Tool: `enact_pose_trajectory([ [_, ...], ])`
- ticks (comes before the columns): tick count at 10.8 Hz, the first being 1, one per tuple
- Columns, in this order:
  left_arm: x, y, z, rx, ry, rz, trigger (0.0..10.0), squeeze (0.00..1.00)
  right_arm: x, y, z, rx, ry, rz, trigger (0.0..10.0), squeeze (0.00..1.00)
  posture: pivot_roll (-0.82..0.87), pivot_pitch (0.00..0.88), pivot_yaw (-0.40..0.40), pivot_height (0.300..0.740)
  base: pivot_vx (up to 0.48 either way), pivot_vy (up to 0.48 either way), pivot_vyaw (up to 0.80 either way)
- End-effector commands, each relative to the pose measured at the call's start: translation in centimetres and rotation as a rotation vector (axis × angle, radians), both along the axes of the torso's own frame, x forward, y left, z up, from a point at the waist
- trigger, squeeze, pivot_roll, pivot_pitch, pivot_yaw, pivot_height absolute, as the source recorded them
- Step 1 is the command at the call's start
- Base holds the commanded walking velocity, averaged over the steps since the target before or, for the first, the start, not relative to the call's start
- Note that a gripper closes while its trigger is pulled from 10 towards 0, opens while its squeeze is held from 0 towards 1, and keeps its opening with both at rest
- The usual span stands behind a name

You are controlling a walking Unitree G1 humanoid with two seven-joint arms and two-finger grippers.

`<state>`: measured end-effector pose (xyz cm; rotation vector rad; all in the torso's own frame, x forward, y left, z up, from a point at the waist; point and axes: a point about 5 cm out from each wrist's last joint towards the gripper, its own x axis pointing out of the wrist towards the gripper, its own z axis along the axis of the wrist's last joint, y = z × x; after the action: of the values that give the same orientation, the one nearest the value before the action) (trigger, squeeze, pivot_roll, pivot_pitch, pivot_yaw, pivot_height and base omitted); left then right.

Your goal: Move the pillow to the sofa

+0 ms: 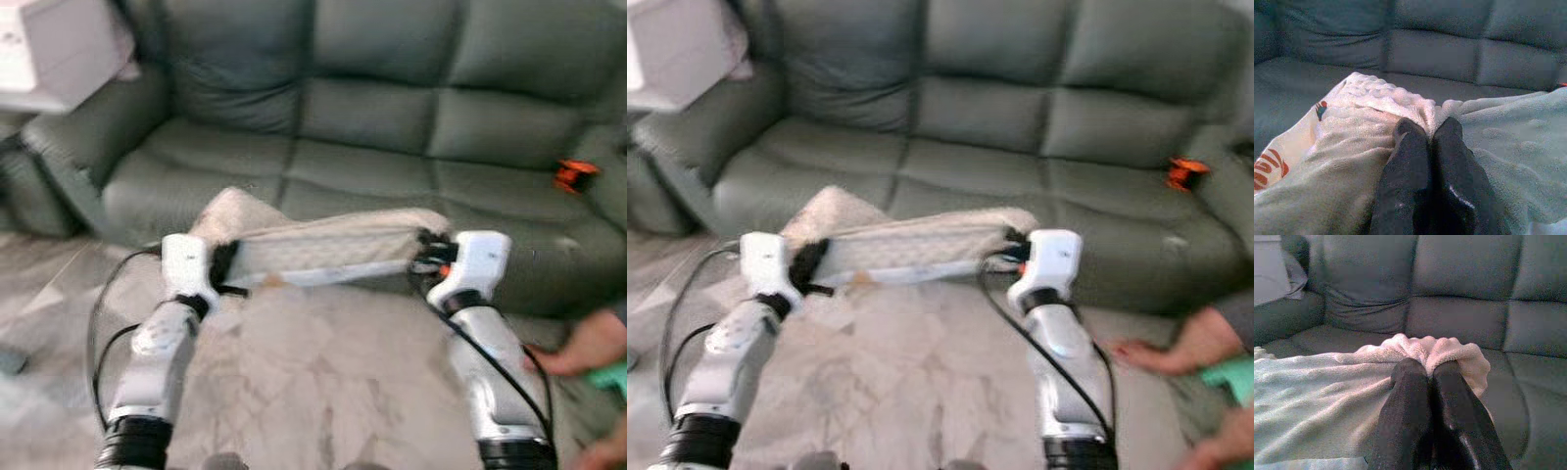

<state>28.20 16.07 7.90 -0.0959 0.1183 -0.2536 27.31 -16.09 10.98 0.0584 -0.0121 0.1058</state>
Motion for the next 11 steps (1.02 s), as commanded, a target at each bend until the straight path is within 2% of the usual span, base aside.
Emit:
enact_pose_trajectory([
  [1,0.21,-0.57,0.9,-0.002,-0.048,-0.016,10.0,0.0,0.16,-0.83,0.45,-0.011,-0.026,-0.031,10.0,0.0,-0.01,0.0,-0.051,0.74,0.364,0.0,0.0],
  [4,0.31,-0.44,0.96,-0.001,-0.048,-0.016,10.0,0.0,0.29,-0.6,0.25,-0.004,-0.021,-0.026,10.0,0.0,0.0,0.0,-0.052,0.74,0.361,0.0,0.0],
  [11,0.17,-0.86,0.78,-0.006,-0.041,-0.035,10.0,0.0,0.88,-0.28,0.12,0.003,-0.016,0.0,10.0,0.0,0.01,0.0,-0.063,0.74,0.362,0.0,-0.59],
])
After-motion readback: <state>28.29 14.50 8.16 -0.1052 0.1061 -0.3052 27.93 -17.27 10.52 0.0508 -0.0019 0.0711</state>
